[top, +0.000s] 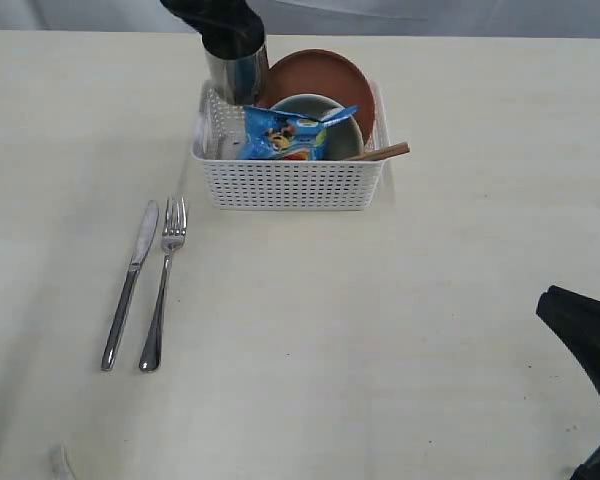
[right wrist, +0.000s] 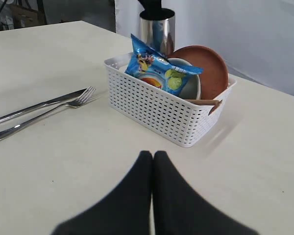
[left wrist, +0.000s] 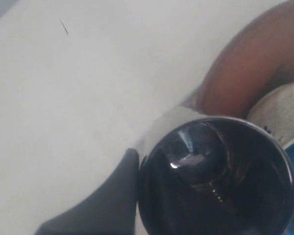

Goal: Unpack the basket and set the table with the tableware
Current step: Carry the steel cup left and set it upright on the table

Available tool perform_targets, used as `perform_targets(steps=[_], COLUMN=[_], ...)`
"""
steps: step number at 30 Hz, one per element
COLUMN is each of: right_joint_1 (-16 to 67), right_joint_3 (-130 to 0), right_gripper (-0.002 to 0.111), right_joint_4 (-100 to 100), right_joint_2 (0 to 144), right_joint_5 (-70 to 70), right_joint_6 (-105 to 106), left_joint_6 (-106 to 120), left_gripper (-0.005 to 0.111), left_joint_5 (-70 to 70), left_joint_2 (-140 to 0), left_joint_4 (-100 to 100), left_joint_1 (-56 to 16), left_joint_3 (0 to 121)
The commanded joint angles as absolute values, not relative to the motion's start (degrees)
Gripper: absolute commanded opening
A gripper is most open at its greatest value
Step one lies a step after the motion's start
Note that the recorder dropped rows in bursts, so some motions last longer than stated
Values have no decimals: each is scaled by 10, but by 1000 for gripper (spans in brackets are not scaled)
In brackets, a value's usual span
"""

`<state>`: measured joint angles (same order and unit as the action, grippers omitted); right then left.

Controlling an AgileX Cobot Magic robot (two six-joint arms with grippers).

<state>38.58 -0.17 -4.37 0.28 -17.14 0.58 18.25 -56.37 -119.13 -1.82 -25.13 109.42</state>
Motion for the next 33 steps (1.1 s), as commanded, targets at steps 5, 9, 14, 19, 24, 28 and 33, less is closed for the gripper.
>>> perform_targets(steps=[5,9,14,19,24,28,33], right_joint_1=[388,388,388,388,388,388,388], right_joint_3=[0,0,0,0,0,0,0], right_gripper=[0,0,0,0,0,0,0], right_joint_4=[-46,-46,-46,-46,-46,-46,-46], right_joint_2=[0,0,0,0,0,0,0], right_joint_5=[-171,-171,-171,-171,-171,-171,-171], right_joint_6=[7,7,7,7,7,7,7], left_joint_6=[128,135,178,168,122,121,74], left_gripper=[0,0,0,0,0,0,0], left_joint_5=[-540,-610,-697,-700,-700,-695,-535], left_joint_2=[-1132,-1114,-1111,-1111,-1106,-1112,-1112], left_joint_4=[-23,-102,-162,-140,-107,-127,-89], left_joint_1=[-253,-254,-301,-382,-434,-452,-451], left_joint_3=[1097,1097,1097,1097,1097,1035,869])
